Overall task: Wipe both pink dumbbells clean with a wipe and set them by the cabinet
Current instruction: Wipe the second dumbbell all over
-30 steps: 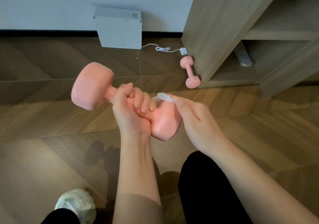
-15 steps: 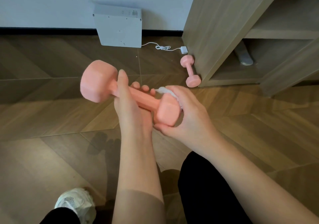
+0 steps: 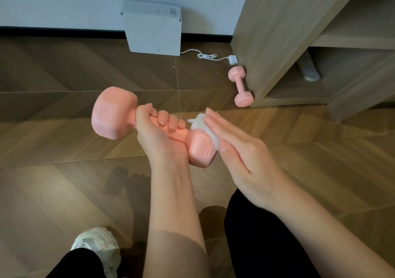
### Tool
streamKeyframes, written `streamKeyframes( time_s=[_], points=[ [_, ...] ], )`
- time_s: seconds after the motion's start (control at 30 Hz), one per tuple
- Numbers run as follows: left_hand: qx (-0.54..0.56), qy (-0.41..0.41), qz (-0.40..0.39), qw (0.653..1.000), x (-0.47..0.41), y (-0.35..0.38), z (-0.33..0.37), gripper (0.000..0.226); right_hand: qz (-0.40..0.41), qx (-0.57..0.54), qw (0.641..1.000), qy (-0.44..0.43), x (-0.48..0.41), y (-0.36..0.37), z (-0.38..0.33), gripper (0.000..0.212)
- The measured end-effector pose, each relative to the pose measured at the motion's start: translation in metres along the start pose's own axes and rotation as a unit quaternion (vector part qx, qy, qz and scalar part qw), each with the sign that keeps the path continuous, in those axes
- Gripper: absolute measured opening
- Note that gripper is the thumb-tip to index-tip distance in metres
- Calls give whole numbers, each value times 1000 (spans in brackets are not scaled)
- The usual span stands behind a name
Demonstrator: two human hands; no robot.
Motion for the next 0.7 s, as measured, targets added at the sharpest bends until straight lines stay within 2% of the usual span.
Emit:
streamKeyframes(
  time_s=[0.07,0.2,0.33,0.47,0.6,0.7],
  points=[
    [9,-5,-4,1000,0,-4,-1,27,5,-7,1000,-4,1,2,-2,44],
    [18,-7,-24,1000,1,-4,-3,27,-11,-64,996,65,-17,-1,5,39],
    [22,-11,-37,999,-2,-3,-1,30,34,-48,998,-2,2,4,4,41],
    [14,-26,-62,998,1,1,-1,34,2,-119,990,76,-19,5,12,37],
    [31,-36,-79,996,-3,4,3,32,36,-148,988,18,0,8,15,38],
    [66,-51,-82,993,-4,0,2,33,19,-207,975,75,-6,9,18,33]
  ],
)
Point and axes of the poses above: each hand's wrist, its own x-axis away from the middle knuckle, its own y-axis out of the palm, z = x × y, the point moved 4 cm from there along -x, towards the middle knuckle, and after that the axes turned 9 degrees about y, right-handed, at the moved point
